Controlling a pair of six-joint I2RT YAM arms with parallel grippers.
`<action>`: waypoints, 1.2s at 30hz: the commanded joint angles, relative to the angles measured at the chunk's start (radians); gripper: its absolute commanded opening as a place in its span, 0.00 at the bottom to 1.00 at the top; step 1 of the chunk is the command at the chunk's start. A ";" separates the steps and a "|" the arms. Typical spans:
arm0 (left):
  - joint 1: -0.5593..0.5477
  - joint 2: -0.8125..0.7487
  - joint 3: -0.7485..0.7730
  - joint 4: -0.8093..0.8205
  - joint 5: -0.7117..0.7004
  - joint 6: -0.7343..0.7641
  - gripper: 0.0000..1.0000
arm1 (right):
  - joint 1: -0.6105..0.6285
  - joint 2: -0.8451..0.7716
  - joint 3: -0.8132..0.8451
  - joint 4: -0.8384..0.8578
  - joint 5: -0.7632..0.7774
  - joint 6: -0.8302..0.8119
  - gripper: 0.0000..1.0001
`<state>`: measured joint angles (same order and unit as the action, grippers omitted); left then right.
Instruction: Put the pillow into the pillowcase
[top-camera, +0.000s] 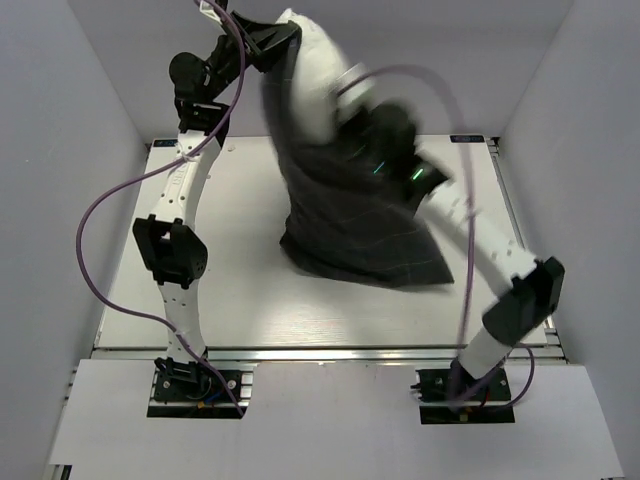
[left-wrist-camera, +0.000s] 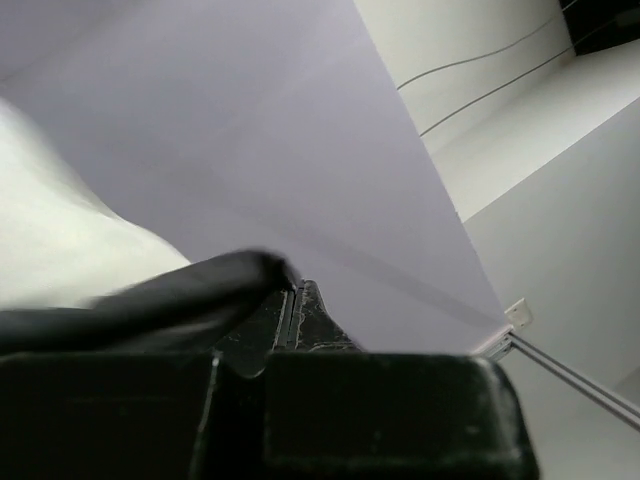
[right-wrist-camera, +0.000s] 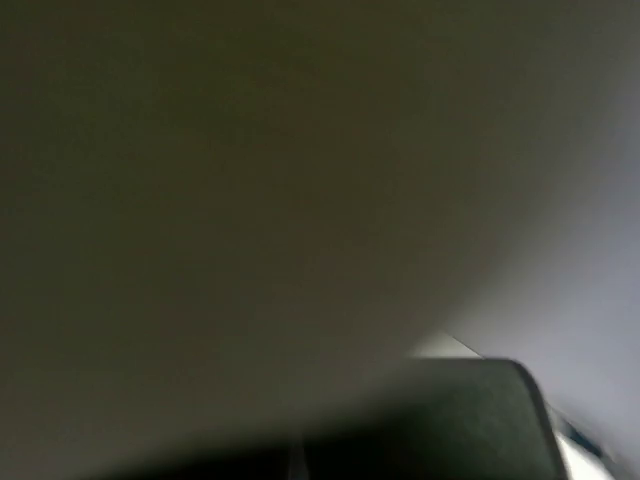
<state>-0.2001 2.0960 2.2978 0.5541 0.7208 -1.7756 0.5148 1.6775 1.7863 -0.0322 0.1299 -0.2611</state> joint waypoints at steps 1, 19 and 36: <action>0.011 -0.093 -0.005 0.061 -0.017 -0.011 0.00 | 0.507 -0.297 -0.113 0.247 -0.107 -0.168 0.00; 0.010 -0.159 0.041 0.009 -0.021 -0.027 0.00 | 0.225 -0.286 -0.161 0.261 -0.222 -0.258 0.00; -0.002 -0.220 0.020 0.089 -0.149 -0.128 0.00 | 0.006 -0.006 0.395 0.225 0.045 -0.088 0.00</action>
<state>-0.1947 1.9800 2.3219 0.5842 0.6422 -1.8694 0.6426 1.5883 1.9282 0.0856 0.0166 -0.3840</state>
